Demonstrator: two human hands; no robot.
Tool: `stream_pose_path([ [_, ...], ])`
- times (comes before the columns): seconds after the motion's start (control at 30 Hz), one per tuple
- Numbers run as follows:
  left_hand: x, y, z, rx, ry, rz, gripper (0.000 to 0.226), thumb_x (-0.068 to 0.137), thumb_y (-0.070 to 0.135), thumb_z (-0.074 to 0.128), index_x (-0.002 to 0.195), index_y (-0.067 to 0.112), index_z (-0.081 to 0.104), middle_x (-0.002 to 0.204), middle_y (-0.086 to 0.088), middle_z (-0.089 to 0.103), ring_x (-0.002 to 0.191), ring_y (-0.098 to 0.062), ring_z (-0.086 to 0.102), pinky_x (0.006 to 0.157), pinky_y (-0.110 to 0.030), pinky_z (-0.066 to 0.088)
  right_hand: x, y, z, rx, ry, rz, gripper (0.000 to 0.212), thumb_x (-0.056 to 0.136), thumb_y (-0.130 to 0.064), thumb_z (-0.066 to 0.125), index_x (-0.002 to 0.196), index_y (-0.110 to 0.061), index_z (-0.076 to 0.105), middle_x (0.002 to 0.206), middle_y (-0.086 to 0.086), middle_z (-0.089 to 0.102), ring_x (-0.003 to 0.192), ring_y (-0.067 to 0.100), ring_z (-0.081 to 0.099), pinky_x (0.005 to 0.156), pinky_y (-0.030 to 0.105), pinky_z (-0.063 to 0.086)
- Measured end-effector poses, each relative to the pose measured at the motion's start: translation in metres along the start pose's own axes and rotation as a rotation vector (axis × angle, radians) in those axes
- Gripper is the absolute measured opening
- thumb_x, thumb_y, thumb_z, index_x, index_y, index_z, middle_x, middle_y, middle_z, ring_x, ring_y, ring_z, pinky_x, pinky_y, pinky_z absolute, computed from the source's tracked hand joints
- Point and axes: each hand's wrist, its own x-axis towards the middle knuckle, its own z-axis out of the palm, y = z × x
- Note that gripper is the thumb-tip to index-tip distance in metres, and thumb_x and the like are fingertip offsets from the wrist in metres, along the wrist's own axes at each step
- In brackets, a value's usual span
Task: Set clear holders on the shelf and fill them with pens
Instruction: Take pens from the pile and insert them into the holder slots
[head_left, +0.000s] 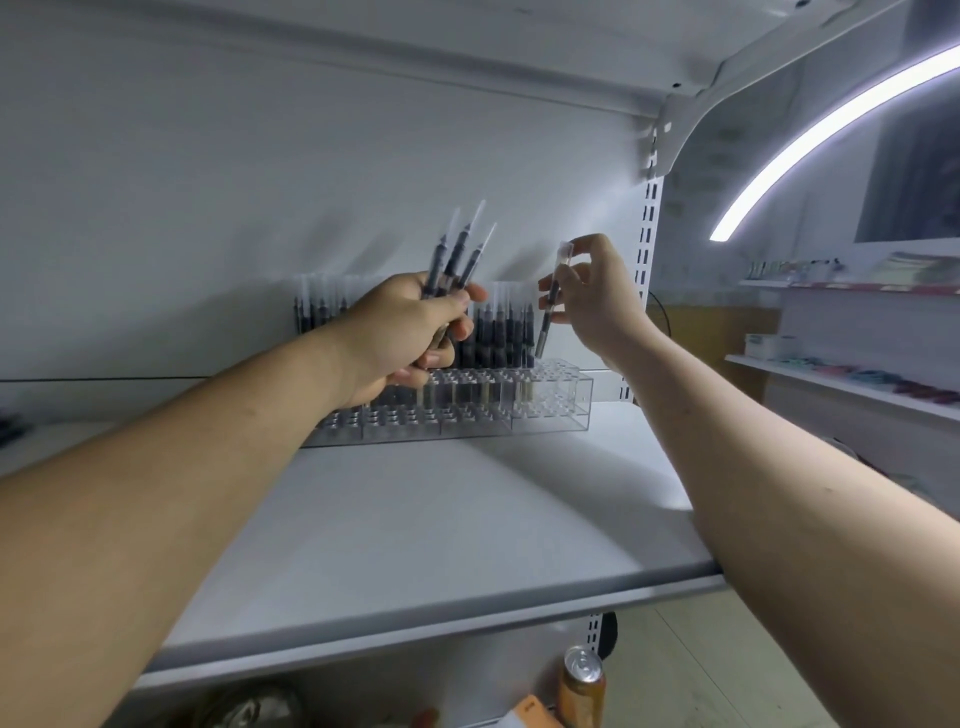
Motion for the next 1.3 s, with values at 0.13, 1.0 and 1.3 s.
stream_pose_path([
  [0.13, 0.000, 0.000, 0.001, 0.015, -0.001, 0.006, 0.022, 0.111, 0.022, 0.048, 0.124, 0.016, 0.065, 0.083, -0.002, 0.054, 0.054, -0.012, 0.038, 0.040, -0.021, 0.024, -0.001, 0.002, 0.002, -0.054, -0.050, 0.002, 0.013, 0.111, -0.014, 0.045, 0.123, -0.011, 0.048, 0.093, 0.009, 0.068, 0.082, 0.027, 0.072, 0.079, 0.053, 0.064],
  [1.0, -0.001, 0.000, 0.004, 0.088, 0.002, 0.011, 0.022, 0.111, 0.024, 0.051, 0.115, 0.015, 0.071, 0.089, -0.005, 0.061, 0.056, -0.012, 0.045, 0.043, -0.024, 0.028, 0.004, 0.025, -0.005, -0.409, -0.197, 0.101, 0.018, 0.102, -0.010, 0.058, 0.118, -0.009, 0.066, 0.094, 0.011, 0.077, 0.056, 0.015, 0.059, 0.038, 0.018, 0.038],
  [1.3, -0.005, 0.004, 0.007, 0.019, -0.013, -0.005, 0.025, 0.111, 0.021, 0.051, 0.118, 0.007, 0.070, 0.086, -0.006, 0.058, 0.059, -0.012, 0.046, 0.044, -0.023, 0.031, -0.008, -0.014, -0.007, 0.160, -0.109, -0.071, 0.014, 0.099, -0.005, 0.063, 0.098, -0.008, 0.076, 0.080, 0.009, 0.073, 0.063, 0.020, 0.062, 0.053, 0.025, 0.043],
])
